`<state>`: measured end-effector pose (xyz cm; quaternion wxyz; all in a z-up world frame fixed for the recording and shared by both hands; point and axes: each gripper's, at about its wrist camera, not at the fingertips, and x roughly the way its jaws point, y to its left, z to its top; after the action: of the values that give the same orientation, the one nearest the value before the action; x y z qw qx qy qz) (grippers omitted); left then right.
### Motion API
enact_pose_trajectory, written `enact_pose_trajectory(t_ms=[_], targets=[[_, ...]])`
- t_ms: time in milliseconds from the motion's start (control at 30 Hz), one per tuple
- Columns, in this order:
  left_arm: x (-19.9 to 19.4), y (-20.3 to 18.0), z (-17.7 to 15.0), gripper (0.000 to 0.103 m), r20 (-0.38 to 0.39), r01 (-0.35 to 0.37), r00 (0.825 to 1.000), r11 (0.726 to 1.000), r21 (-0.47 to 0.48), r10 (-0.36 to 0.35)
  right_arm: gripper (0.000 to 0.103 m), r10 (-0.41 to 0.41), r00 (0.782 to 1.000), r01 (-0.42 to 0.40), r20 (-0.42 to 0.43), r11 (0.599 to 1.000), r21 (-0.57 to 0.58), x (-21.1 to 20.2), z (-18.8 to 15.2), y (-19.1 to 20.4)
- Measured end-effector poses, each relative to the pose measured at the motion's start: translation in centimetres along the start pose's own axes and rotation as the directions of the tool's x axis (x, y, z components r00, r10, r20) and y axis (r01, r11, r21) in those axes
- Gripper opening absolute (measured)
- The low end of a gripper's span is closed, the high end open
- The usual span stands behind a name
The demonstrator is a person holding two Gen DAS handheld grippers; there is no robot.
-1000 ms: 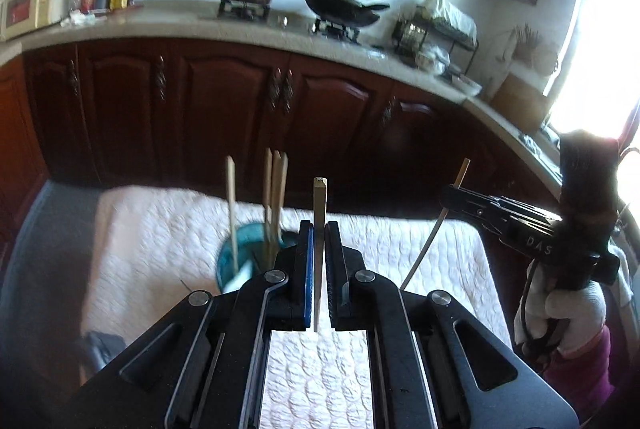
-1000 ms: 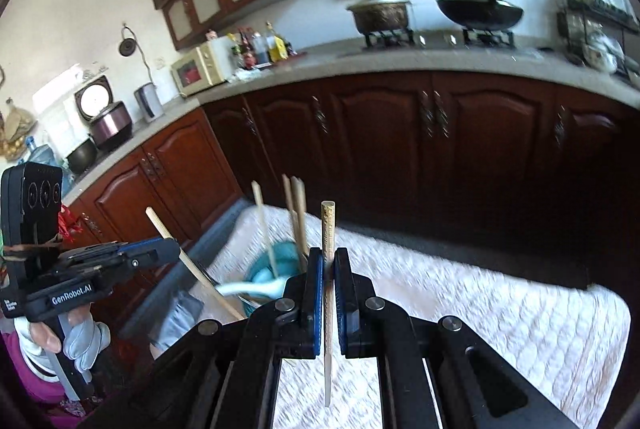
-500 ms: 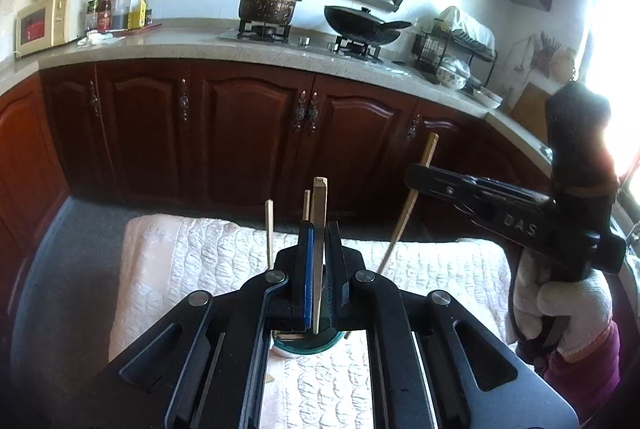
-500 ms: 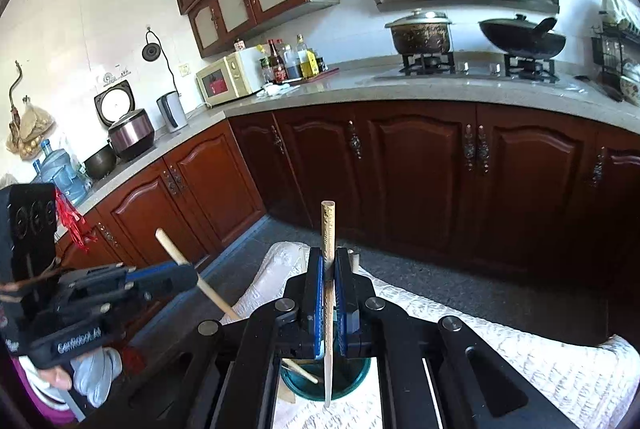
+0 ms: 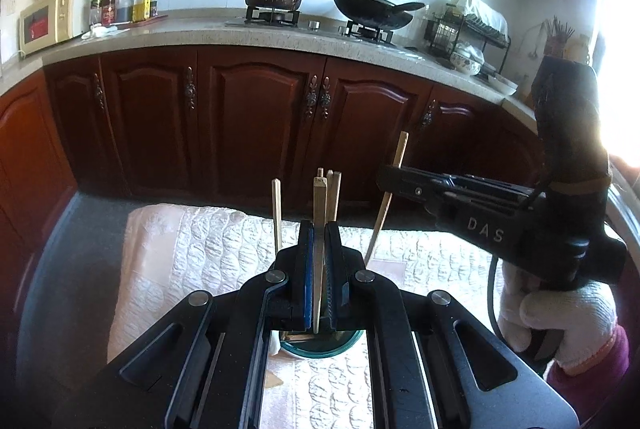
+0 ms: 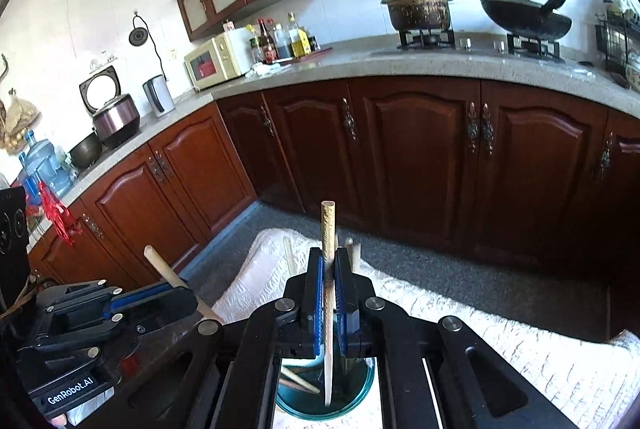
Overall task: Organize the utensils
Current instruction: 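Open both tools to drop the chopsticks into the cup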
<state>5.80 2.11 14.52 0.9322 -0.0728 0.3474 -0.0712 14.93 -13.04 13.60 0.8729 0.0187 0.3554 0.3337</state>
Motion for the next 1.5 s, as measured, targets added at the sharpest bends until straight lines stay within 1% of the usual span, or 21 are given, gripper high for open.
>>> enact_pose_trajectory(t_ms=[300, 400, 533, 667, 700, 733, 800, 867, 933, 967, 1033, 1167, 1367, 1500], targets=[[1.9, -1.0, -1.4, 0.004, -0.031, -0.019, 0.999, 1.000, 0.019, 0.019, 0.005, 0.000, 0.998, 0.002, -0.066, 1.000, 0.020, 1.4, -2.6, -1.3], [2.7, -1.1, -2.0, 0.004, -0.059, -0.014, 0.998, 1.000, 0.014, 0.015, 0.005, 0.002, 0.995, 0.001, -0.096, 1.000, 0.031, 2.1, -3.7, -1.6], [3.6, -1.1, -2.7, 0.004, -0.091, -0.011, 0.996, 1.000, 0.005, 0.012, 0.005, 0.014, 0.993, -0.008, -0.114, 0.999, 0.050, 2.6, -4.8, -2.0], [3.6, -1.2, -2.9, 0.004, -0.089, -0.010, 0.996, 1.000, -0.008, 0.009, 0.005, 0.030, 0.991, -0.021, -0.127, 0.997, 0.073, 2.6, -5.2, -2.6], [3.6, -1.2, -2.9, 0.004, -0.091, -0.005, 0.996, 1.000, -0.018, 0.004, 0.007, 0.040, 0.991, -0.029, -0.129, 0.996, 0.083, 2.6, -5.2, -2.8], [3.5, -1.2, -2.9, 0.004, -0.092, -0.004, 0.996, 1.000, -0.022, 0.002, 0.018, 0.045, 0.990, -0.034, -0.131, 0.996, 0.088, 2.5, -5.3, -2.9], [3.5, -1.2, -3.0, 0.008, -0.097, -0.001, 0.995, 1.000, -0.023, -0.001, 0.033, 0.045, 0.991, -0.033, -0.124, 0.995, 0.098, 2.1, -5.4, -3.1], [3.3, -1.2, -3.1, 0.016, -0.095, 0.000, 0.995, 1.000, -0.026, -0.002, 0.033, 0.054, 0.992, -0.042, -0.117, 0.994, 0.105, 1.6, -5.4, -3.1], [3.1, -1.2, -3.1, 0.025, -0.098, 0.005, 0.995, 1.000, -0.030, -0.008, 0.033, 0.046, 0.993, -0.034, -0.113, 0.994, 0.108, 1.2, -5.5, -3.1], [3.0, -1.2, -3.1, 0.027, -0.097, 0.007, 0.995, 0.999, -0.032, -0.010, 0.033, 0.044, 0.993, -0.032, -0.112, 0.993, 0.113, 1.0, -5.6, -3.3], [2.7, -1.3, -3.1, 0.033, -0.092, 0.009, 0.996, 0.999, -0.035, -0.012, 0.033, 0.046, 0.993, -0.032, -0.110, 0.991, 0.127, 0.6, -5.7, -3.5], [1.8, -1.2, -3.2, 0.037, -0.076, 0.000, 0.997, 0.999, -0.045, -0.003, 0.033, 0.035, 0.996, -0.024, -0.086, 0.991, 0.132, -0.7, -5.7, -3.6], [0.3, -1.0, -3.5, 0.038, -0.050, -0.044, 0.998, 0.998, -0.046, 0.042, 0.039, 0.011, 0.999, -0.005, -0.036, 0.988, 0.155, -3.3, -5.8, -4.0], [-0.3, -0.9, -3.9, 0.038, -0.050, -0.055, 0.997, 0.997, -0.055, 0.052, 0.041, -0.028, 1.000, 0.030, -0.014, 0.986, 0.166, -4.9, -6.4, -4.2]])
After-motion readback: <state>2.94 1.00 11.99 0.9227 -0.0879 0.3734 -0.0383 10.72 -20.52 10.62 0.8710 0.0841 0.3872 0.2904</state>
